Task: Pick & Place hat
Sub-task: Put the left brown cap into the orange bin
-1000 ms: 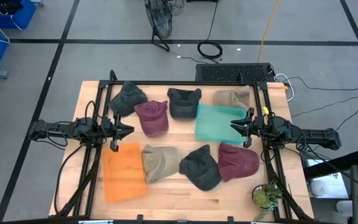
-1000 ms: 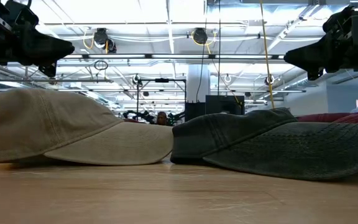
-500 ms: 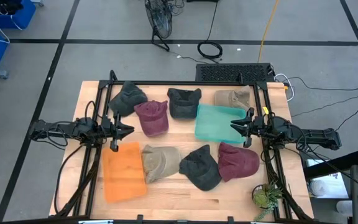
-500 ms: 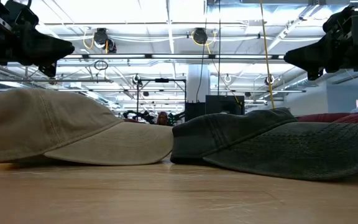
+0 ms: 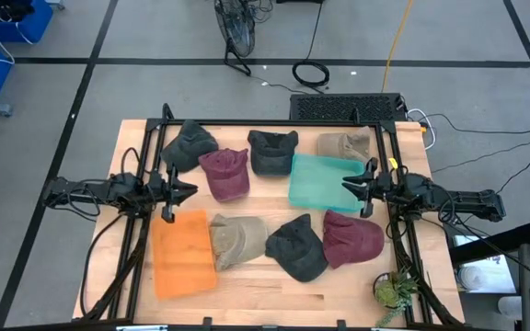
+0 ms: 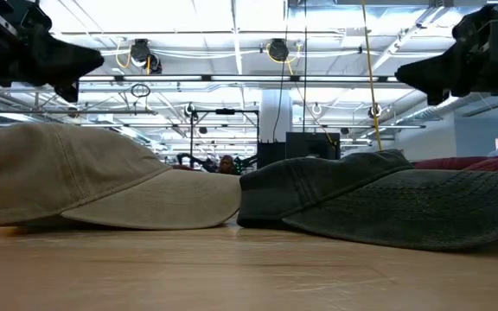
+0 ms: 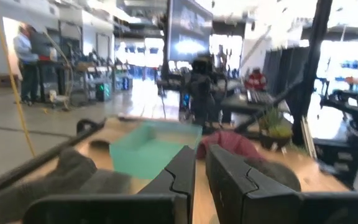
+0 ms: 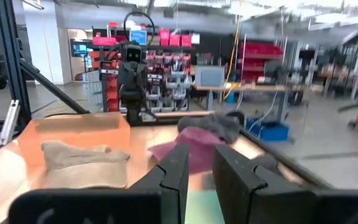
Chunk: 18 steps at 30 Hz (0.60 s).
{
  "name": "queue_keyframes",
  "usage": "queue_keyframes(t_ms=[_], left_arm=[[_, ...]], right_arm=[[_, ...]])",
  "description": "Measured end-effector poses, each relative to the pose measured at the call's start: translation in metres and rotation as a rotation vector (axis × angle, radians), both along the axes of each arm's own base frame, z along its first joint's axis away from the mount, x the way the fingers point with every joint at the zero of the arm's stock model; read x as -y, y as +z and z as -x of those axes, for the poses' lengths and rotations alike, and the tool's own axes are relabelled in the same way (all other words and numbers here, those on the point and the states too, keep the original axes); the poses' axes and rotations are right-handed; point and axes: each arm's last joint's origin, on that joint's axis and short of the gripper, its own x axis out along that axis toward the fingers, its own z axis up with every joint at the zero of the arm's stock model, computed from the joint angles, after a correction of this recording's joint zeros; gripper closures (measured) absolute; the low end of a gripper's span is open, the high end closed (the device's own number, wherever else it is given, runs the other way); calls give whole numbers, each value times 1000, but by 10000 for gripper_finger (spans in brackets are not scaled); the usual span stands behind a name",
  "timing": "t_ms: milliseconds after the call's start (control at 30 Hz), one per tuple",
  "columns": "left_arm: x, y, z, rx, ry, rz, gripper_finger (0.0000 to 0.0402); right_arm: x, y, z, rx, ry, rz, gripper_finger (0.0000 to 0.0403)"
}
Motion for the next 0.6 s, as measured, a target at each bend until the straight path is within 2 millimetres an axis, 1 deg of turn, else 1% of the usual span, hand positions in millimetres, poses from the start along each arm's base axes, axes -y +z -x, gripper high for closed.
queue_keyframes(t_ms=[133, 467, 600], left_arm=[[-1, 4, 1, 42, 16, 3, 355], [-1, 8, 1, 80, 14, 13, 355], [-1, 12, 3, 132, 23, 21, 355]], right_arm=[[0, 4, 1, 38, -7, 47, 344], [0, 6, 1, 54, -6, 43, 344], [0, 8, 1, 75, -4, 23, 344]])
